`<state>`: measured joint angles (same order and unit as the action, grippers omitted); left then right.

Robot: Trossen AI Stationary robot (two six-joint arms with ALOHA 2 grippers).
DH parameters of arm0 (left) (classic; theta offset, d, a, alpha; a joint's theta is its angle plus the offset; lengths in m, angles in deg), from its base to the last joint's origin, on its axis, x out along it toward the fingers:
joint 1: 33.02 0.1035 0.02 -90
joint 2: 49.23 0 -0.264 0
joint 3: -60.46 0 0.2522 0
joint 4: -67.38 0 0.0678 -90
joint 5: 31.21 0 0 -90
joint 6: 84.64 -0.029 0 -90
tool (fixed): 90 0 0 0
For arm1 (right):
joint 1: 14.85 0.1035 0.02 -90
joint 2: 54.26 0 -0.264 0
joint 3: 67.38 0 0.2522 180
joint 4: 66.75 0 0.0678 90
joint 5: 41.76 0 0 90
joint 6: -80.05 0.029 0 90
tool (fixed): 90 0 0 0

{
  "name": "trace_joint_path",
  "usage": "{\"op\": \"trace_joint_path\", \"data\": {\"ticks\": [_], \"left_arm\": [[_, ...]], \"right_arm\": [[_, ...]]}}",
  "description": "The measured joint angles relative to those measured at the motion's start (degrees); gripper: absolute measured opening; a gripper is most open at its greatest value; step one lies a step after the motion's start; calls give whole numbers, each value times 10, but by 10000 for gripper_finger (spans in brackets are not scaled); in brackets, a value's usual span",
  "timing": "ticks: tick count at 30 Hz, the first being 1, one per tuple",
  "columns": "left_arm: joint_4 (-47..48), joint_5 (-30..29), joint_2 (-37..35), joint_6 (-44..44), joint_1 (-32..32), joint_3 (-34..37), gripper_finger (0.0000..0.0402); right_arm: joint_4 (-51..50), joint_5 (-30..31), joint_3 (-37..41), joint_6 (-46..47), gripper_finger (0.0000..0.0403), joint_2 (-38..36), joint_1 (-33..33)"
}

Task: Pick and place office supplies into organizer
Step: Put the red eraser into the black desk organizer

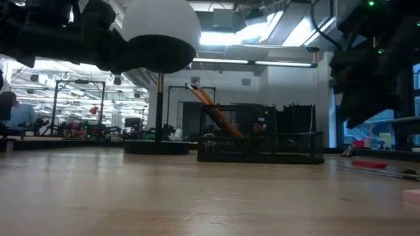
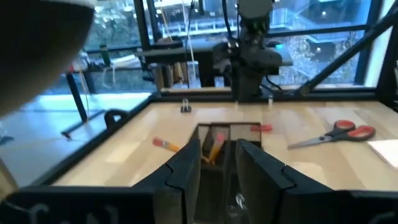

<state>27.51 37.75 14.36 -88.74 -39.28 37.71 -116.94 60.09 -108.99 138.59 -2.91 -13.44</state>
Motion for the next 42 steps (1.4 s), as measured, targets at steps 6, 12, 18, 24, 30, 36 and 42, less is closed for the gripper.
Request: {"op": "trace_joint_path", "data": {"ticks": [6, 12, 18, 24, 30, 36, 42], "left_arm": [[-23, 0, 0, 9, 0, -9, 98], [-19, 0, 0, 18, 0, -10, 97], [-16, 1, 0, 19, 0, -10, 97], [-14, 1, 0, 19, 0, -10, 97], [-14, 1, 0, 19, 0, -10, 97], [-14, 1, 0, 19, 0, -10, 97], [-14, 1, 0, 19, 0, -10, 98]], "right_arm": [[-32, -10, -34, 97, 161, 94, 37], [-30, -25, -36, 162, 161, 163, 67], [8, -25, -36, 167, 161, 194, 75], [19, -25, -36, 148, 162, 196, 75], [19, -45, -36, 145, 162, 196, 75], [19, -44, -36, 143, 162, 196, 75], [19, -44, -36, 130, 162, 196, 75]]}}
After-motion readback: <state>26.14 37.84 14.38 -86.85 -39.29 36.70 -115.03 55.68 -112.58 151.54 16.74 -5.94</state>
